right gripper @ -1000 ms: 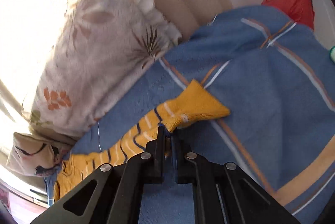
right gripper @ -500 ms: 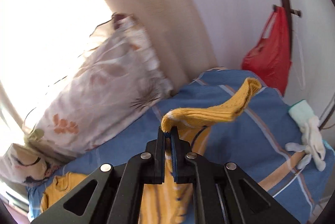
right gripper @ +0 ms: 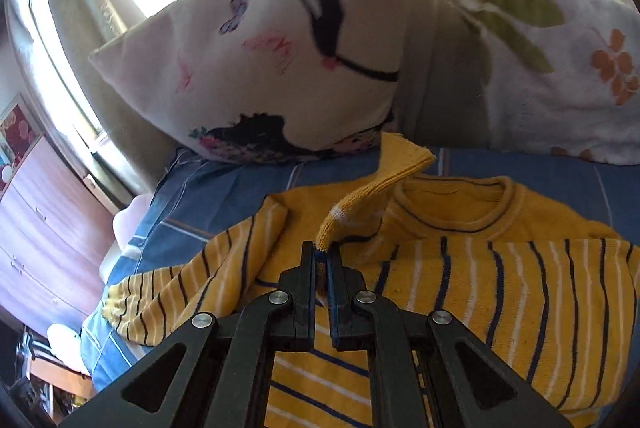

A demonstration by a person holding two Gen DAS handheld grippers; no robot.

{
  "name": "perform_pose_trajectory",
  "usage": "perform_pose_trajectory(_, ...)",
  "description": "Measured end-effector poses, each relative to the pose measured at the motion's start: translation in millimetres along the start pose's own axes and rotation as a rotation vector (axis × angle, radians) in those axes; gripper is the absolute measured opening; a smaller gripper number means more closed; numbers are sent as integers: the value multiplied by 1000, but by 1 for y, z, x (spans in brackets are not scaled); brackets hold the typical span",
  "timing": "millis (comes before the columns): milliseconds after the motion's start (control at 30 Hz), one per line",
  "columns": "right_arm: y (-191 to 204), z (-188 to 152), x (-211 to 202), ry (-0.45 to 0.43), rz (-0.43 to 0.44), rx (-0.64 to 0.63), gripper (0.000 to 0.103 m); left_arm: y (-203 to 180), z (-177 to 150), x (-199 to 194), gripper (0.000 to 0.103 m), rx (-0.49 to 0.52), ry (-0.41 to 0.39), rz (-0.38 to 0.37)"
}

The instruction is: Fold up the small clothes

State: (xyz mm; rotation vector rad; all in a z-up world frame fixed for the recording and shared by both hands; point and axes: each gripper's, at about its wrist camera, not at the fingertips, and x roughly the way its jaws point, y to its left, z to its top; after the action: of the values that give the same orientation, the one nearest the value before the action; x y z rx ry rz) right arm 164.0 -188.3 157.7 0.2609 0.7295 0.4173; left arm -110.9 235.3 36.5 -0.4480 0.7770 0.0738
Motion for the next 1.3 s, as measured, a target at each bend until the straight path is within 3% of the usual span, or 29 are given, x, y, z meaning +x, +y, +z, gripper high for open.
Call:
perform_pose_trajectory(133, 43, -8, 44, 76, 34, -97, 6, 23, 2, -1, 60, -50, -1, 12)
perform_pose_trajectory(267, 68, -37, 84, 168, 20, -222, 10, 39, 4, 2, 61, -92, 9, 9)
perform_pose_trajectory(300, 80, -48, 104, 184, 9, -245, 14, 42, 4, 4, 61, -104, 14, 4)
perform_pose_trajectory(367, 91, -57, 105, 215, 9, -278, 25, 47, 7, 9, 61, -128, 23, -7)
perform_pose_trajectory(433, 99, -68, 113, 237, 35, -286, 30, 52, 12, 13, 61, -155, 29, -24)
perform_pose_trajectory(533, 107, -78, 92, 255, 76, -305, 33, 56, 27, 20, 62, -197, 21, -59)
perform_pose_trajectory(667, 124, -103, 65, 219, 114, -301, 49, 68, 53, 42, 67, -291, 19, -90)
perform_pose_trajectory(933, 133, -146, 23, 134, 116, -278, 53, 68, 101, 95, 66, -337, 9, -64)
perform_pose_trajectory(967, 127, -155, 31, 122, 110, -269, 54, 67, 106, 99, 63, -339, -1, -56)
perform_pose_trajectory(1000, 122, -159, 30, 110, 96, -261, 55, 66, 112, 104, 53, -333, 6, -45)
perform_pose_trajectory(1033, 117, -161, 24, 96, 81, -252, 55, 66, 118, 112, 15, -325, 31, -31)
perform_pose_trajectory(1067, 111, -164, 20, 82, 60, -243, 55, 68, 124, 120, 7, -325, 62, -27)
perform_pose_trajectory(1167, 93, -170, 7, 39, -13, -221, 55, 88, 152, 119, 7, -377, 32, -1)
perform_pose_trajectory(1300, 62, -175, -16, -3, -102, -191, 55, 107, 208, 85, 7, -366, -107, 152)
